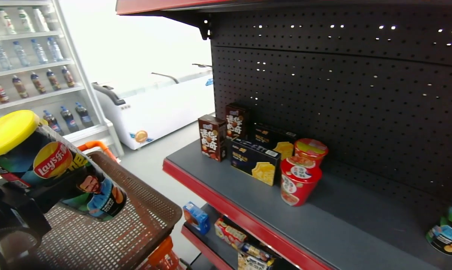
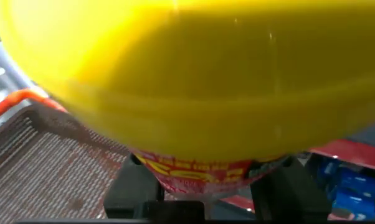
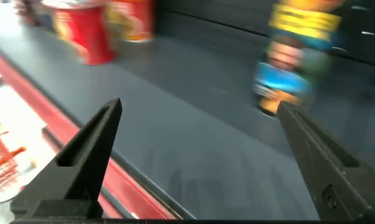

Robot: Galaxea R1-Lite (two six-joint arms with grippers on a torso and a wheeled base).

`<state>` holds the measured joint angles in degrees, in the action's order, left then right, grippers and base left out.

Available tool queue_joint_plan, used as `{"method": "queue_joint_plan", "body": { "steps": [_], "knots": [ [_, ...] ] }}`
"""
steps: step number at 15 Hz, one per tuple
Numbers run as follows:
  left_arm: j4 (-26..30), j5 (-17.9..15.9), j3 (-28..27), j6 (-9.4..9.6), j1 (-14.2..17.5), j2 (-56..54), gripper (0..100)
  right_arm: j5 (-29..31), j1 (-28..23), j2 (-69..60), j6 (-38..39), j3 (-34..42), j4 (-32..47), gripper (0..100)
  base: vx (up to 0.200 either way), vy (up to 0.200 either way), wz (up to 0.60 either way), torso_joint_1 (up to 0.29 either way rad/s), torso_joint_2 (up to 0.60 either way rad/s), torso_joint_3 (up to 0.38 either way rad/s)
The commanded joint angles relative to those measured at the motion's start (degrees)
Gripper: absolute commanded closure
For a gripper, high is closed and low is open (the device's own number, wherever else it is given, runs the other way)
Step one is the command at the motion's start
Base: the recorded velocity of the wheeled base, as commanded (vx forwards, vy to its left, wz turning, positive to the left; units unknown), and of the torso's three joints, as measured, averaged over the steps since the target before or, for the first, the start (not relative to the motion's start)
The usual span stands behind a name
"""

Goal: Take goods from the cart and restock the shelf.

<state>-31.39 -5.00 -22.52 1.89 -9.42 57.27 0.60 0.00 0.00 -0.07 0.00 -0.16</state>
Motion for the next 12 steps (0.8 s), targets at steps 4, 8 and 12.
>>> {"method": "queue_joint_plan", "body": {
  "steps": [4,8,12],
  "knots": [
    [0.45,0.16,0.37,0.13,0.11,0.12,100,0.02,0.09,0.0,-0.01,0.0,-0.02,0,0.0,0.0,-0.6,0.004,0.0,0.002],
    [0.8,0.16,0.72,0.22,0.02,-0.23,100,0.02,0.09,0.0,-0.01,0.0,-0.02,0,0.0,0.0,-0.6,0.0,0.0,-0.001],
    [8.54,0.16,0.63,0.4,-0.07,-9.46,100,0.02,0.0,0.0,-0.01,0.0,-0.02,0,0.0,0.0,-0.6,0.002,0.0,0.004]
  ]
}}
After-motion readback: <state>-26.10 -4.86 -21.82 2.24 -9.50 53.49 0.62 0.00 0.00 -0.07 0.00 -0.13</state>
